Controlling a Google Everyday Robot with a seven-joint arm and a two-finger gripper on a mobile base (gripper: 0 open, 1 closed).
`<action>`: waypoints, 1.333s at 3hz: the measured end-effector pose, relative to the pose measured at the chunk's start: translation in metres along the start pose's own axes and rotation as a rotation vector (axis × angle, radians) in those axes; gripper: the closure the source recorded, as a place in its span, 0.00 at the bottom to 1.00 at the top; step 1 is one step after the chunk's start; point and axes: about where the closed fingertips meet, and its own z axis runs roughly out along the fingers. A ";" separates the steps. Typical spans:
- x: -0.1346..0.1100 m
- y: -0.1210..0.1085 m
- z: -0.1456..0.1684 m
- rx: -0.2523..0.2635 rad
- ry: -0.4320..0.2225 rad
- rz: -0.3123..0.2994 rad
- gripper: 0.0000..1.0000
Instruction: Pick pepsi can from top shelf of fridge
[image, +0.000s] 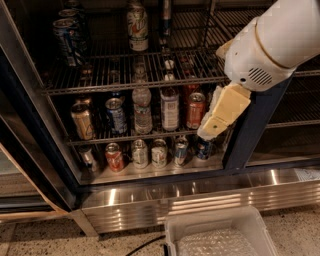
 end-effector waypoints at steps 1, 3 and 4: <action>-0.018 -0.005 0.012 0.032 -0.072 0.041 0.00; -0.073 -0.040 0.050 0.144 -0.307 0.236 0.00; -0.105 -0.056 0.069 0.168 -0.388 0.335 0.00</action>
Offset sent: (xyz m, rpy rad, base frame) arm 0.0794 0.0778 0.0076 0.4263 -0.1832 -0.2000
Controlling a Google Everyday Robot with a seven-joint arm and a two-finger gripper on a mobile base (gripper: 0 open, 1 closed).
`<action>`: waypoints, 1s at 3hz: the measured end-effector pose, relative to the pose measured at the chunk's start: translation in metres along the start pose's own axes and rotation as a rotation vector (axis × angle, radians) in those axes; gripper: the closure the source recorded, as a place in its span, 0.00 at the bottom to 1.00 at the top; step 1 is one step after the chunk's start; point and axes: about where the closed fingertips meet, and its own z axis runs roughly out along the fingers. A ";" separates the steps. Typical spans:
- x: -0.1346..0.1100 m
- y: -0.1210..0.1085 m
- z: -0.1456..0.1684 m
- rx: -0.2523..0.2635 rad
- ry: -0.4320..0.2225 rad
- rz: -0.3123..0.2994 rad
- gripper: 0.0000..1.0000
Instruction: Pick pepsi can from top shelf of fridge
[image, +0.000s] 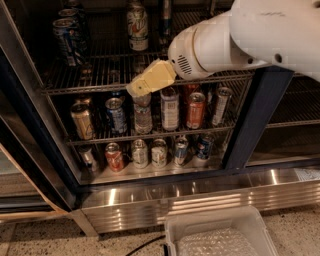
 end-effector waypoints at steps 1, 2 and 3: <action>0.000 0.000 0.000 0.000 0.000 -0.001 0.00; -0.011 0.008 0.016 0.008 -0.056 0.018 0.00; -0.046 0.025 0.056 -0.009 -0.183 0.046 0.00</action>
Offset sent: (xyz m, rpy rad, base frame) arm 0.0277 0.0737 -0.0040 0.2072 -0.1070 -0.0261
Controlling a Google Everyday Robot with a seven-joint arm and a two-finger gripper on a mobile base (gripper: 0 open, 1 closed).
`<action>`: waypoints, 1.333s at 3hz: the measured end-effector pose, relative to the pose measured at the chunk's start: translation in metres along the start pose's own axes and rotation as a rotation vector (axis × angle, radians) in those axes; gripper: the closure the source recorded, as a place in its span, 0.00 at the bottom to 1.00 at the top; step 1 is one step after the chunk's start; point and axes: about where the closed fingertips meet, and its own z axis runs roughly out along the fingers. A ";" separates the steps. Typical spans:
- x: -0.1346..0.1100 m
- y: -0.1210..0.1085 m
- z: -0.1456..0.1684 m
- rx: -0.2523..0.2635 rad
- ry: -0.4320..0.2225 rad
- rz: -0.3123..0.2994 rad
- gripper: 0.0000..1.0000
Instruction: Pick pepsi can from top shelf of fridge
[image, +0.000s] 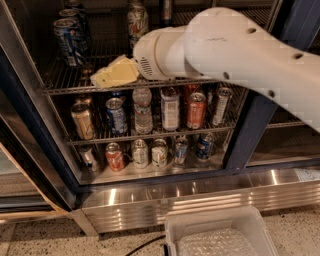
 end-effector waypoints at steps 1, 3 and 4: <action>-0.019 0.007 0.030 0.004 -0.075 0.021 0.00; -0.039 0.015 0.055 -0.010 -0.127 0.039 0.00; -0.042 0.023 0.065 -0.035 -0.136 0.020 0.00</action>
Offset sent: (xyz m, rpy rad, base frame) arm 0.0515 0.0925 0.0143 0.1834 -0.0529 0.0165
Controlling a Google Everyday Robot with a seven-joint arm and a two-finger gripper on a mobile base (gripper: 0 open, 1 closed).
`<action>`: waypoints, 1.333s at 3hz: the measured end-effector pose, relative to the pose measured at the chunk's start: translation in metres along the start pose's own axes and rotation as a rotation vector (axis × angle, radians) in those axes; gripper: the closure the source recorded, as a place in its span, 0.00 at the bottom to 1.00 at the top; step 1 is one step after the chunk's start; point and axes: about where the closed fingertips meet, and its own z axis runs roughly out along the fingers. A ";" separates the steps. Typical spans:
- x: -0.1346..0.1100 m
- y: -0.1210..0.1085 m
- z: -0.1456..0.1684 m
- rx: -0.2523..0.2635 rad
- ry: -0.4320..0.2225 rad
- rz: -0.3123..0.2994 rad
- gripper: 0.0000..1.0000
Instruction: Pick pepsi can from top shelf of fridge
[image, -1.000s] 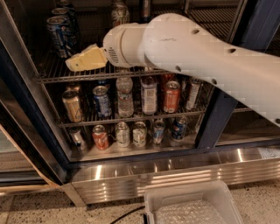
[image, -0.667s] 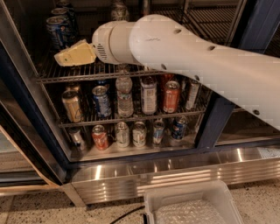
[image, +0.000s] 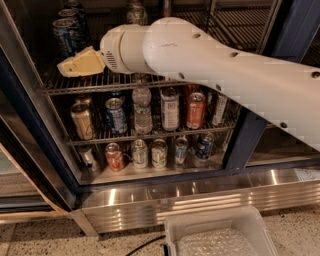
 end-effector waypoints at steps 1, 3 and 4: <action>-0.001 0.003 0.011 -0.033 -0.026 -0.021 0.00; 0.035 0.001 0.029 -0.146 -0.040 -0.064 0.00; 0.033 0.002 0.031 -0.147 -0.040 -0.070 0.00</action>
Offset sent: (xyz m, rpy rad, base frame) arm 0.0176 0.0075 -0.0463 0.0354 -0.0365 0.1940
